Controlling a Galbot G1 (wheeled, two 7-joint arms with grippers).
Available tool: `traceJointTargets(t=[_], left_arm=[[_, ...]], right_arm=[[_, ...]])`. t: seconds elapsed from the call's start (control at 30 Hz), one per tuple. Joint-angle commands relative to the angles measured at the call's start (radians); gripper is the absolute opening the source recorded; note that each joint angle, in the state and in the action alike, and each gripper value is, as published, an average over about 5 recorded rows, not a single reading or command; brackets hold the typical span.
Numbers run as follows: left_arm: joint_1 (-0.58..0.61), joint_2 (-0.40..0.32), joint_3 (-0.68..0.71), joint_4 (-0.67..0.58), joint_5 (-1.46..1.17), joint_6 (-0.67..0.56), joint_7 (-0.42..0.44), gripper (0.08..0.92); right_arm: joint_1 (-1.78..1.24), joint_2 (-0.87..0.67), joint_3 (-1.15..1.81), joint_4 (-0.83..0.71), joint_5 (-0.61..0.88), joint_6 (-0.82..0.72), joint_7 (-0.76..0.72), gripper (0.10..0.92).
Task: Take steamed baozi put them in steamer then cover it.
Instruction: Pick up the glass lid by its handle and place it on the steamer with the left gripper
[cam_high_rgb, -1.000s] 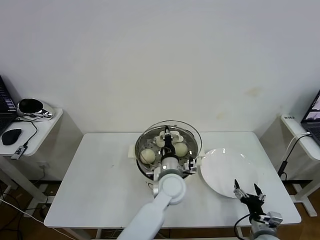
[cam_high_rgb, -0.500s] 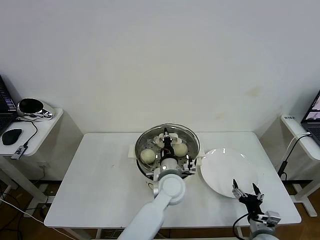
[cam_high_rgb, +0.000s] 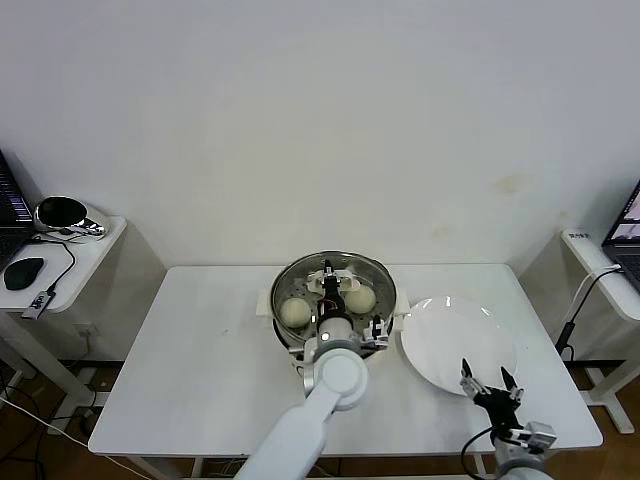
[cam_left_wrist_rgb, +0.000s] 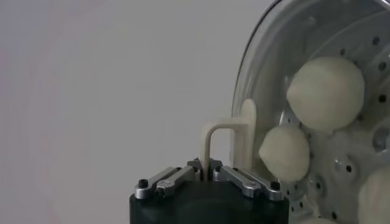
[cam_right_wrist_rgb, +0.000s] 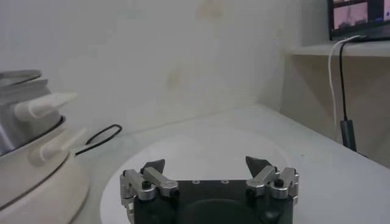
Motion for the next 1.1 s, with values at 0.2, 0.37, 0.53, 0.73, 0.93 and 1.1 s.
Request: traceJointTargets(t=[0.2,0.37,0.53,0.73,0.93,1.1], left_arm=[[-0.002,-0.001,-0.001,0.020,-0.003,0.045,-0.009,0.138],[-0.002,0.000,-0.003,0.018,0.013,0.045,-0.014,0.138],[-0.001,0.001,0.003,0.008,0.036,0.044,0.002,0.138],[-0.001,0.002,0.007,0.029,0.041,0.044,0.006,0.138],[0.001,0.002,0.002,0.046,0.071,0.042,-0.012,0.138],[-0.001,0.002,0.002,0.051,0.074,0.042,-0.017,0.138]], right_arm=[[-0.003,0.005,-0.001,0.001,-0.010,0.004,-0.001,0.823],[-0.004,0.007,-0.003,0.000,-0.014,0.007,-0.002,0.823],[-0.002,0.008,-0.004,-0.001,-0.015,0.007,-0.002,0.823],[-0.003,0.008,-0.002,-0.001,-0.014,0.009,-0.002,0.823],[-0.004,0.008,-0.001,-0.002,-0.013,0.010,-0.003,0.823],[-0.002,0.010,-0.003,0.000,-0.014,0.010,-0.003,0.823]])
